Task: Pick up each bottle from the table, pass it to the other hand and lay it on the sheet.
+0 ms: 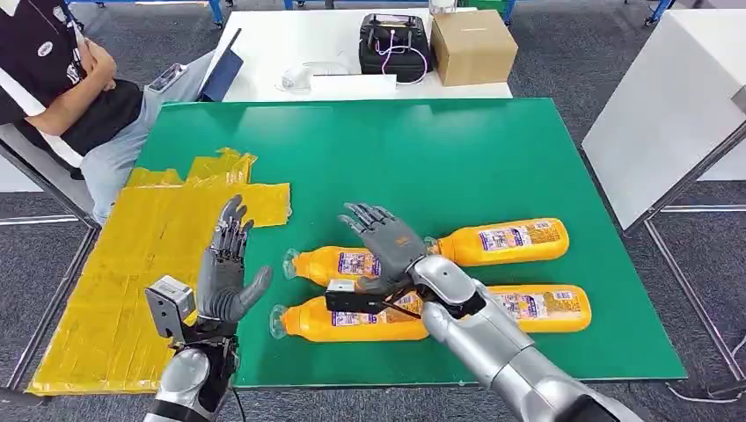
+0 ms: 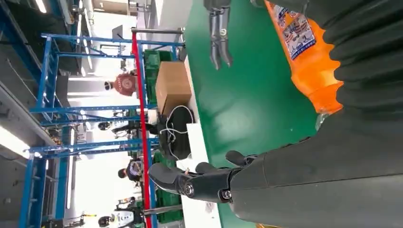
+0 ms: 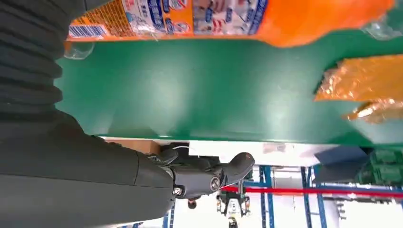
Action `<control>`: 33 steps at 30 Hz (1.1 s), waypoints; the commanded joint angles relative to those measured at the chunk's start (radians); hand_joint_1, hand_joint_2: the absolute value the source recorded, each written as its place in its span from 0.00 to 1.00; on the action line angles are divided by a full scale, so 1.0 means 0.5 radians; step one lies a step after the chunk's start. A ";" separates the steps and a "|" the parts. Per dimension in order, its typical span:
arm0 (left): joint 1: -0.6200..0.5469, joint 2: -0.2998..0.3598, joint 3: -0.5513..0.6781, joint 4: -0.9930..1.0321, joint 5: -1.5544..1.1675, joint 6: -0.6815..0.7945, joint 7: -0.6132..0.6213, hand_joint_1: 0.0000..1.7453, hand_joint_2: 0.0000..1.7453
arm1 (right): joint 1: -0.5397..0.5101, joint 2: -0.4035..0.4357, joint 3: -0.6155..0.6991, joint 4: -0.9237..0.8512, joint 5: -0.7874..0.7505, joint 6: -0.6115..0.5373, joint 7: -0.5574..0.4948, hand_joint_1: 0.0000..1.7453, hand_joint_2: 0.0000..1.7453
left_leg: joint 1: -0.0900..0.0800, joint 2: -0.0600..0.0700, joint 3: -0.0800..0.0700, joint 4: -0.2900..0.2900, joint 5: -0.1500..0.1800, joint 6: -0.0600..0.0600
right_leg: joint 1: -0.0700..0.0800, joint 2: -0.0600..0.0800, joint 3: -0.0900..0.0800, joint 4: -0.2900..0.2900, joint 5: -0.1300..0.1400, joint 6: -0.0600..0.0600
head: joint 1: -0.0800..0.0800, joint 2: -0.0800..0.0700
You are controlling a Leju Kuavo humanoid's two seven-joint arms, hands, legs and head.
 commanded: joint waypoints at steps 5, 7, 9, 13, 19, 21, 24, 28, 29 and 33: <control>0.006 -0.034 0.105 0.053 -0.010 -0.004 0.007 0.00 1.00 | -0.246 -0.063 0.256 0.426 0.108 0.106 0.104 0.00 1.00 | 0.002 0.007 0.007 -0.001 -0.003 -0.001 | 0.003 0.003 0.008 -0.004 0.000 -0.001 | 0.000 0.000; -0.009 -0.032 0.104 0.073 -0.011 -0.005 0.006 0.00 1.00 | -0.261 -0.056 0.285 0.523 0.099 0.137 0.082 0.00 1.00 | 0.001 0.004 0.007 -0.001 -0.002 -0.001 | 0.002 0.001 0.008 -0.004 0.000 -0.001 | 0.000 0.000; -0.016 -0.033 0.103 0.086 -0.011 -0.004 0.004 0.00 1.00 | -0.270 -0.044 0.312 0.588 0.098 0.150 0.061 0.00 1.00 | 0.002 0.002 0.007 -0.002 -0.001 -0.001 | 0.002 -0.001 0.008 -0.005 0.000 -0.001 | 0.000 0.000; -0.032 -0.029 0.096 0.110 -0.010 0.001 -0.003 0.00 1.00 | -0.288 -0.041 0.360 0.670 0.085 0.177 0.023 0.00 1.00 | 0.000 0.002 0.005 -0.001 -0.001 0.000 | 0.001 0.000 0.006 -0.003 0.000 -0.001 | 0.001 0.000; -0.034 -0.028 0.096 0.112 -0.010 0.002 -0.004 0.00 1.00 | -0.295 -0.044 0.362 0.677 0.076 0.184 0.014 0.00 1.00 | 0.001 0.003 0.006 -0.001 -0.001 -0.001 | 0.001 0.000 0.006 -0.003 0.000 0.000 | 0.000 0.000; -0.034 -0.028 0.095 0.111 -0.010 0.002 -0.004 0.00 1.00 | -0.298 -0.043 0.366 0.681 0.073 0.191 0.011 0.00 1.00 | 0.000 0.001 0.002 0.000 0.000 0.000 | 0.000 -0.001 0.002 -0.001 0.000 0.000 | 0.000 0.000; -0.034 -0.027 0.095 0.112 -0.009 0.002 -0.005 0.00 1.00 | -0.299 -0.042 0.369 0.683 0.072 0.193 0.010 0.00 1.00 | 0.000 0.001 0.003 -0.001 0.000 -0.001 | 0.000 -0.001 0.003 -0.002 0.000 0.000 | 0.000 0.000; -0.053 -0.026 0.086 0.139 -0.002 0.005 -0.012 0.00 1.00 | -0.326 -0.041 0.414 0.748 0.055 0.234 -0.003 0.00 1.00 | 0.000 0.000 0.003 -0.001 0.000 0.000 | 0.000 -0.002 0.003 -0.001 0.000 0.000 | 0.000 0.000; -0.054 -0.026 0.086 0.141 -0.001 0.006 -0.014 0.00 1.00 | -0.329 -0.041 0.419 0.754 0.052 0.237 -0.005 0.00 1.00 | 0.001 0.001 0.005 -0.001 0.000 -0.001 | 0.001 -0.002 0.006 -0.003 0.000 0.000 | -0.001 0.000; -0.054 -0.025 0.084 0.144 0.005 0.008 -0.020 0.00 1.00 | -0.344 -0.034 0.440 0.797 0.042 0.241 0.005 0.00 1.00 | 0.002 0.002 0.007 -0.001 -0.001 -0.001 | 0.002 -0.001 0.009 -0.005 0.000 -0.001 | 0.000 0.000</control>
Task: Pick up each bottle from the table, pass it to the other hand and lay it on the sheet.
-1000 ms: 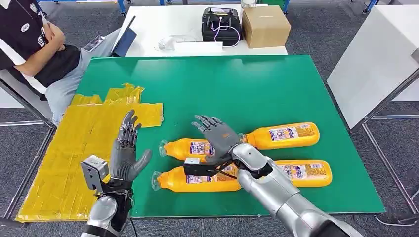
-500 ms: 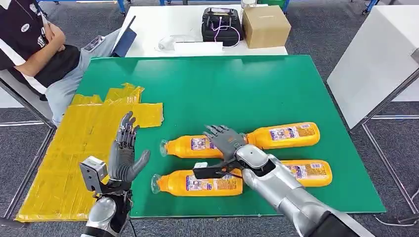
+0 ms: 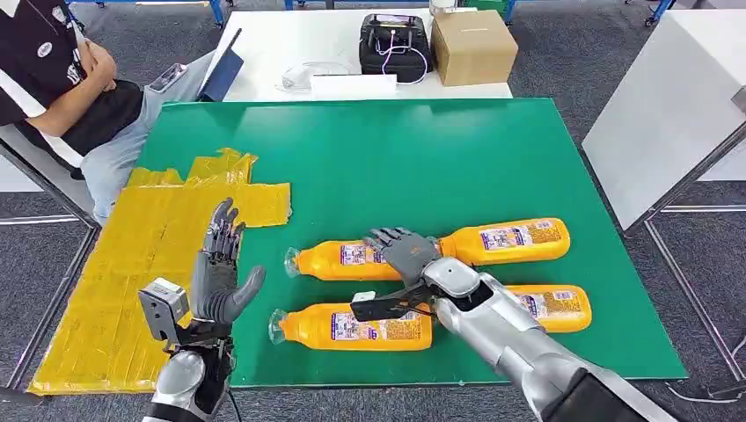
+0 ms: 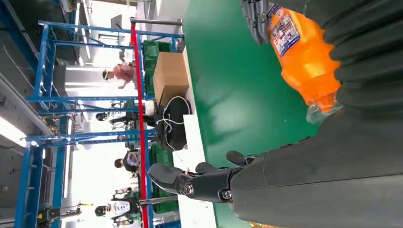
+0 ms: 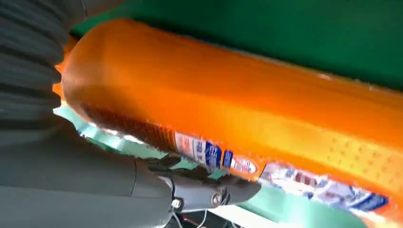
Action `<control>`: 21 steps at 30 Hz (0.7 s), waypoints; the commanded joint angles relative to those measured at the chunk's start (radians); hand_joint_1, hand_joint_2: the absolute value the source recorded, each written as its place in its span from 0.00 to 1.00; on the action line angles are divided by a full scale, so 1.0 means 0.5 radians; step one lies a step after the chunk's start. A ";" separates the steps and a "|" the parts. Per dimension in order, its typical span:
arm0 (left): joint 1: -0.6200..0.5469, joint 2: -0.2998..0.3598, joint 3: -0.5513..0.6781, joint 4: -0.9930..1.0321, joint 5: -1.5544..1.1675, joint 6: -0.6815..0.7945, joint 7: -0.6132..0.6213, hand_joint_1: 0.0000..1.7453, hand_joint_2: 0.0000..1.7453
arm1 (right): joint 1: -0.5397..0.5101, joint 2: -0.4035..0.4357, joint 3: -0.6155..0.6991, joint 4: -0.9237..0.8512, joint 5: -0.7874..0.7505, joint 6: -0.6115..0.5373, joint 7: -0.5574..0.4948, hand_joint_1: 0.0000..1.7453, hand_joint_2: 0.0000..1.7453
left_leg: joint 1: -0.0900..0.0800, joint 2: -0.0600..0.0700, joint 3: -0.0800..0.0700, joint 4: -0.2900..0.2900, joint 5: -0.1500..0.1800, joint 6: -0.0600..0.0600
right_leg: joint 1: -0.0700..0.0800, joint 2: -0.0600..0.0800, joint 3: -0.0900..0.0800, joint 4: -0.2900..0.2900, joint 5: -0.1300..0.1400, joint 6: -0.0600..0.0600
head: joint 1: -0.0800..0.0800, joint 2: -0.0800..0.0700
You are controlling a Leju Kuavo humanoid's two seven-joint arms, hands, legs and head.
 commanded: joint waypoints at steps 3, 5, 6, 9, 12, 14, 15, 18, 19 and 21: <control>-0.059 -0.010 0.022 0.122 0.007 0.006 -0.007 0.00 1.00 | -0.128 0.001 0.167 0.253 0.010 -0.010 0.061 0.00 1.00 | 0.005 0.005 0.011 -0.003 -0.002 -0.002 | 0.006 0.000 0.015 -0.009 0.000 -0.002 | 0.000 0.000; -0.050 -0.012 0.023 0.110 0.007 0.005 -0.007 0.00 1.00 | -0.132 0.008 0.161 0.272 0.016 -0.023 0.085 0.06 1.00 | 0.001 0.001 0.004 -0.001 -0.001 -0.001 | 0.002 -0.001 0.006 -0.003 -0.001 -0.001 | 0.000 0.000; -0.047 -0.011 0.024 0.106 0.007 0.005 -0.007 0.00 1.00 | -0.134 0.011 0.160 0.277 0.018 -0.024 0.089 0.20 1.00 | 0.002 0.003 0.007 -0.001 -0.002 -0.001 | 0.003 -0.001 0.009 -0.005 -0.001 -0.002 | 0.000 0.000; -0.045 -0.012 0.026 0.107 0.007 0.006 -0.007 0.00 1.00 | -0.138 0.016 0.158 0.283 0.022 -0.025 0.093 0.52 1.00 | 0.002 0.003 0.006 -0.001 -0.001 -0.001 | 0.003 0.000 0.008 -0.004 0.000 -0.002 | 0.000 0.000; -0.045 -0.012 0.029 0.110 0.008 0.006 -0.007 0.00 1.00 | -0.144 0.022 0.157 0.285 0.022 -0.024 0.093 0.76 1.00 | 0.000 0.001 0.003 -0.001 0.000 0.000 | 0.000 0.000 0.003 -0.001 0.000 -0.001 | 0.000 0.000; -0.041 -0.012 0.031 0.109 0.009 0.007 -0.007 0.00 1.00 | -0.151 0.025 0.156 0.286 0.024 -0.024 0.094 0.85 1.00 | 0.001 0.002 0.004 -0.001 -0.001 -0.001 | 0.001 0.000 0.005 -0.002 0.000 -0.001 | 0.000 0.000; -0.038 -0.012 0.032 0.107 0.009 0.007 -0.007 0.00 1.00 | -0.154 0.027 0.155 0.288 0.024 -0.023 0.094 0.93 1.00 | 0.002 0.003 0.006 -0.001 -0.002 -0.001 | 0.003 0.000 0.008 -0.004 0.000 -0.002 | 0.000 0.000; -0.032 -0.013 0.033 0.101 0.010 0.008 -0.008 0.00 1.00 | -0.154 0.037 0.143 0.291 0.030 -0.049 0.106 0.91 1.00 | 0.001 0.004 0.006 -0.001 -0.002 -0.001 | 0.002 0.001 0.007 -0.003 -0.001 -0.001 | 0.000 0.000; -0.030 -0.013 0.033 0.099 0.010 0.008 -0.008 0.00 1.00 | -0.152 0.039 0.138 0.288 0.031 -0.060 0.111 0.93 1.00 | 0.001 0.003 0.005 -0.001 -0.001 -0.001 | 0.001 0.001 0.006 -0.002 -0.001 -0.001 | 0.000 0.000; -0.023 -0.013 0.034 0.089 0.010 0.006 -0.007 0.00 1.00 | -0.141 0.044 0.118 0.275 0.045 -0.109 0.139 1.00 1.00 | 0.001 0.003 0.006 -0.001 -0.001 -0.001 | 0.002 0.000 0.007 -0.003 -0.001 -0.001 | 0.000 0.000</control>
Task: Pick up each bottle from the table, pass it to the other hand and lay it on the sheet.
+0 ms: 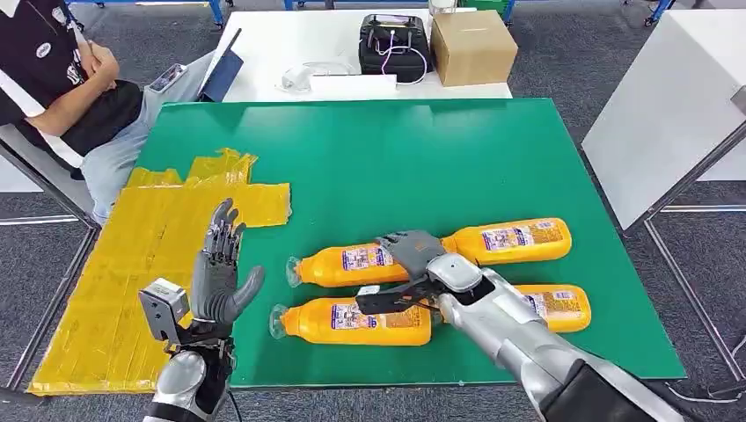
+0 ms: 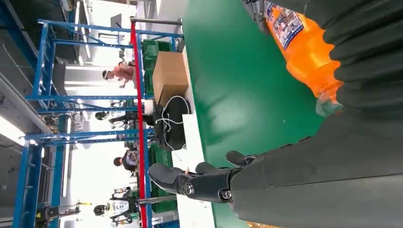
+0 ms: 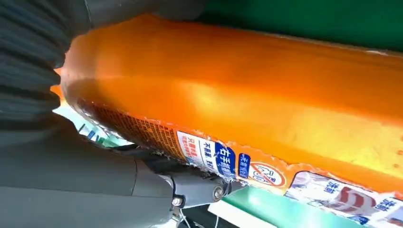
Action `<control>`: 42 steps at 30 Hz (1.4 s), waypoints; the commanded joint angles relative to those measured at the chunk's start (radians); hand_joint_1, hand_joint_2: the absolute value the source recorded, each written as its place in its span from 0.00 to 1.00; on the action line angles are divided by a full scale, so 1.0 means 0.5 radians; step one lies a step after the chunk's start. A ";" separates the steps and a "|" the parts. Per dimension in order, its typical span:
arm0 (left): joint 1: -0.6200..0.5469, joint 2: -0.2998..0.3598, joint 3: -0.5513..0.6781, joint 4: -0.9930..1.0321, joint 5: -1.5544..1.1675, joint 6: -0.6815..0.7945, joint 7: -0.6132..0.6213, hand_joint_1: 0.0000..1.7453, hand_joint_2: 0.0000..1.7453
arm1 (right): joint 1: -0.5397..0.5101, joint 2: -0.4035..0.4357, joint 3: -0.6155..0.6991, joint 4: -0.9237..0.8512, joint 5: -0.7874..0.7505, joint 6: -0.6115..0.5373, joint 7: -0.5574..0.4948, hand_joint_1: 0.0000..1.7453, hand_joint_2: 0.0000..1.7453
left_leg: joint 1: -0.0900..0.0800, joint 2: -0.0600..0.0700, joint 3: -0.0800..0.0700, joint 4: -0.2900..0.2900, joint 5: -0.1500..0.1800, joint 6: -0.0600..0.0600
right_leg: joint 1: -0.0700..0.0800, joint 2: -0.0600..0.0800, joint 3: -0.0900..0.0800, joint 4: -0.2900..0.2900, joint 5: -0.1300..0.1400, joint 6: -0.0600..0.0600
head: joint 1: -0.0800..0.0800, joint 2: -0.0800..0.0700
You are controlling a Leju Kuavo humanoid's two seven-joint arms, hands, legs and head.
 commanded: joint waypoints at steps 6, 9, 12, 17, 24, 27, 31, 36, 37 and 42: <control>0.037 -0.015 0.041 -0.032 -0.011 0.001 0.024 0.00 1.00 | 0.114 0.006 -0.218 -0.206 0.005 -0.424 0.134 1.00 1.00 | 0.004 0.006 0.009 -0.003 -0.003 -0.002 | 0.005 0.002 0.012 -0.008 0.000 -0.002 | 0.001 0.000; 0.040 -0.016 0.039 -0.038 -0.013 0.001 0.027 0.00 1.00 | 0.127 -0.001 -0.226 -0.240 0.017 -0.421 0.144 1.00 1.00 | 0.004 0.007 0.008 -0.001 -0.004 -0.001 | 0.005 0.003 0.010 -0.006 -0.001 -0.002 | 0.001 0.000; 0.040 -0.016 0.039 -0.038 -0.013 0.001 0.027 0.00 1.00 | 0.127 -0.001 -0.226 -0.240 0.017 -0.421 0.144 1.00 1.00 | 0.001 0.004 0.004 0.000 -0.003 -0.001 | 0.002 0.001 0.005 -0.003 -0.002 -0.001 | 0.000 0.000; 0.039 -0.017 0.038 -0.037 -0.013 0.001 0.027 0.00 1.00 | 0.128 -0.005 -0.229 -0.239 0.015 -0.421 0.143 1.00 1.00 | 0.002 0.004 0.004 0.000 -0.002 -0.001 | 0.003 0.001 0.006 -0.003 -0.001 -0.001 | 0.001 0.000; 0.038 0.001 -0.106 -0.118 -0.146 -0.013 0.063 0.00 1.00 | 0.536 -0.026 -0.659 -0.899 0.111 -0.784 0.112 1.00 1.00 | 0.002 -0.003 0.000 0.000 -0.001 -0.001 | 0.003 -0.005 0.003 -0.003 -0.002 -0.001 | 0.002 0.000; 0.015 0.008 -0.149 -0.131 -0.166 -0.012 0.072 0.00 1.00 | 0.624 0.008 -0.791 -1.021 0.127 -0.833 0.069 1.00 1.00 | 0.001 -0.003 0.001 0.000 -0.002 -0.001 | 0.001 -0.005 0.002 -0.002 -0.003 -0.001 | 0.001 0.000; -0.017 0.007 -0.191 -0.125 -0.175 -0.013 0.094 0.00 1.00 | 0.742 0.066 -0.957 -1.171 0.104 -0.913 -0.026 1.00 1.00 | 0.003 -0.003 0.000 0.001 -0.002 -0.001 | 0.003 -0.006 0.003 -0.002 -0.003 -0.001 | 0.002 0.000; -0.073 0.013 -0.243 -0.068 -0.160 -0.014 0.099 0.00 1.00 | 0.847 0.155 -1.094 -1.273 -0.183 -0.926 -0.260 1.00 1.00 | 0.003 -0.002 0.000 0.000 -0.002 -0.002 | 0.004 -0.005 0.003 -0.004 -0.002 -0.002 | 0.001 0.000; -0.080 0.012 -0.249 -0.064 -0.160 -0.013 0.099 0.00 1.00 | 0.849 0.163 -1.091 -1.273 -0.184 -0.931 -0.269 1.00 1.00 | 0.001 -0.003 -0.002 0.000 -0.001 -0.001 | 0.001 -0.005 0.000 -0.002 -0.002 -0.001 | 0.002 0.000; -0.149 0.023 -0.315 -0.027 -0.140 -0.006 0.105 0.00 1.00 | 0.831 0.256 -1.035 -1.227 -0.391 -0.923 -0.414 1.00 1.00 | 0.001 0.000 -0.001 -0.001 -0.001 -0.001 | 0.001 -0.003 0.000 -0.002 -0.002 -0.001 | 0.001 0.000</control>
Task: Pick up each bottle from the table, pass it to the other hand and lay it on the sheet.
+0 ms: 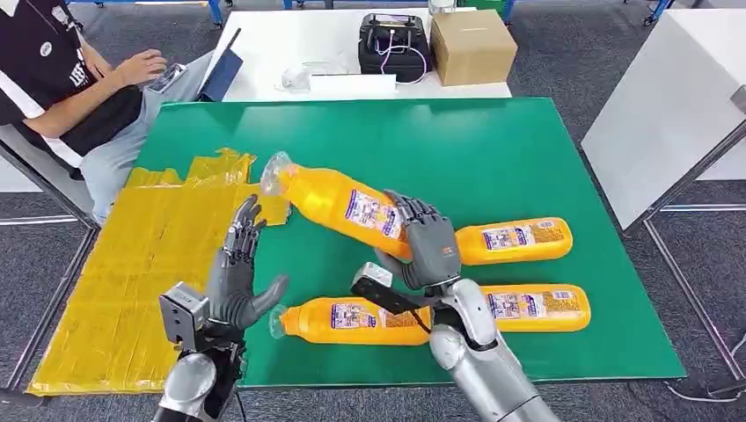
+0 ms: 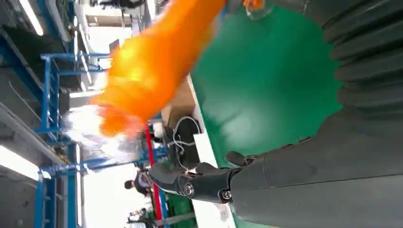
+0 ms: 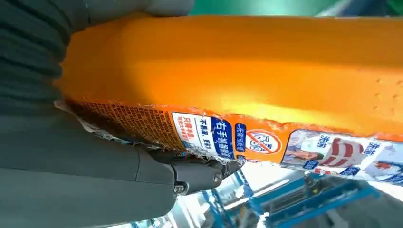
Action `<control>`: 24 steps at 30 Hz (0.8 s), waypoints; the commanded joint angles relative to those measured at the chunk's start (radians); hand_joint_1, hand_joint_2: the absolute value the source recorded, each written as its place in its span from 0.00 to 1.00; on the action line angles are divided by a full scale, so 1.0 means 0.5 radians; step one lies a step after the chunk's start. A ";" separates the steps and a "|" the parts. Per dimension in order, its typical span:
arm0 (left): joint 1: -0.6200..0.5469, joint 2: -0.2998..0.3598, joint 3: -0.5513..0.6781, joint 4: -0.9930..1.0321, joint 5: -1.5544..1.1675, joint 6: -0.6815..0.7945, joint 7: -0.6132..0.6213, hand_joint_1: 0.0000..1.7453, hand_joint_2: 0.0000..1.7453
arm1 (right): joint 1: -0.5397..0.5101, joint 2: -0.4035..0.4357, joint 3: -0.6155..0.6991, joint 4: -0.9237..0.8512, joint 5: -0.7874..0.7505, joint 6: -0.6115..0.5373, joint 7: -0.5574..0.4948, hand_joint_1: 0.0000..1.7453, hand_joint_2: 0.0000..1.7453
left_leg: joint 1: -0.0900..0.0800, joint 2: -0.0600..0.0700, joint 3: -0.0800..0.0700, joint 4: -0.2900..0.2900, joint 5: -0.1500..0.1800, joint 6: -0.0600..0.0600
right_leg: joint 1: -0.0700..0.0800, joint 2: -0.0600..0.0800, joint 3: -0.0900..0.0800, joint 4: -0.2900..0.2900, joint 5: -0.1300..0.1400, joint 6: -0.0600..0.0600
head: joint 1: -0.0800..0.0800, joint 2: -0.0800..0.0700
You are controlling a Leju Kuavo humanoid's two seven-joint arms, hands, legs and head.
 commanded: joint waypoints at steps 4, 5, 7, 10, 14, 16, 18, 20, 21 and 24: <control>-0.197 0.037 -0.172 0.154 0.059 -0.013 0.022 0.00 1.00 | -0.010 0.126 -0.045 -0.010 -0.431 0.183 -0.217 1.00 1.00 | 0.002 0.001 0.006 -0.001 -0.001 -0.002 | 0.003 -0.002 0.008 -0.003 -0.001 -0.002 | 0.000 0.000; -0.197 0.037 -0.172 0.154 0.059 -0.013 0.022 0.00 1.00 | -0.010 0.126 -0.045 -0.010 -0.431 0.183 -0.217 1.00 1.00 | 0.002 0.000 0.004 -0.001 -0.001 -0.001 | 0.002 -0.003 0.006 -0.003 -0.001 -0.001 | -0.001 0.000; -0.197 0.037 -0.172 0.154 0.059 -0.013 0.022 0.00 1.00 | -0.010 0.126 -0.045 -0.010 -0.431 0.183 -0.217 1.00 1.00 | 0.002 0.001 0.005 -0.001 -0.001 -0.001 | 0.003 -0.001 0.007 -0.003 -0.001 -0.001 | 0.000 0.000; -0.207 0.042 -0.193 0.145 0.074 -0.019 0.026 0.00 1.00 | -0.019 0.129 -0.044 0.020 -0.484 0.213 -0.247 1.00 1.00 | 0.002 0.002 0.006 -0.001 -0.001 -0.001 | 0.003 -0.001 0.008 -0.004 -0.001 -0.001 | 0.000 0.000; -0.235 0.055 -0.231 0.143 0.081 -0.018 0.030 0.00 1.00 | -0.039 0.159 -0.002 0.090 -0.535 0.255 -0.280 1.00 1.00 | 0.003 0.002 0.006 -0.001 -0.002 -0.002 | 0.004 -0.001 0.009 -0.004 -0.001 -0.002 | 0.000 0.000; -0.244 0.058 -0.235 0.153 0.089 -0.016 0.033 0.00 1.00 | -0.047 0.176 0.035 0.124 -0.544 0.274 -0.284 1.00 1.00 | 0.003 0.004 0.007 -0.001 -0.002 -0.002 | 0.004 0.001 0.009 -0.004 -0.001 -0.002 | 0.000 0.000; -0.255 0.061 -0.244 0.163 0.099 -0.016 0.032 0.00 1.00 | -0.071 0.181 0.095 0.178 -0.585 0.343 -0.293 1.00 1.00 | 0.000 0.002 0.003 -0.001 0.000 -0.001 | 0.001 0.000 0.004 -0.002 0.000 -0.001 | 0.000 0.000; -0.269 0.062 -0.250 0.173 0.111 -0.017 0.031 0.00 1.00 | -0.095 0.185 0.172 0.241 -0.587 0.406 -0.301 1.00 1.00 | 0.001 0.004 0.004 -0.002 -0.001 -0.001 | 0.001 0.002 0.004 -0.002 0.000 -0.001 | 0.000 0.000; -0.276 0.061 -0.251 0.178 0.115 -0.020 0.031 0.00 1.00 | -0.109 0.190 0.221 0.284 -0.583 0.446 -0.304 1.00 1.00 | 0.002 0.005 0.007 -0.002 -0.001 -0.002 | 0.003 0.002 0.008 -0.004 0.000 -0.002 | 0.000 0.000; -0.288 0.060 -0.258 0.187 0.121 -0.023 0.030 0.00 1.00 | -0.116 0.203 0.308 0.346 -0.576 0.490 -0.313 1.00 1.00 | 0.002 0.004 0.006 -0.002 -0.001 -0.002 | 0.002 0.001 0.007 -0.004 0.000 -0.002 | 0.000 0.000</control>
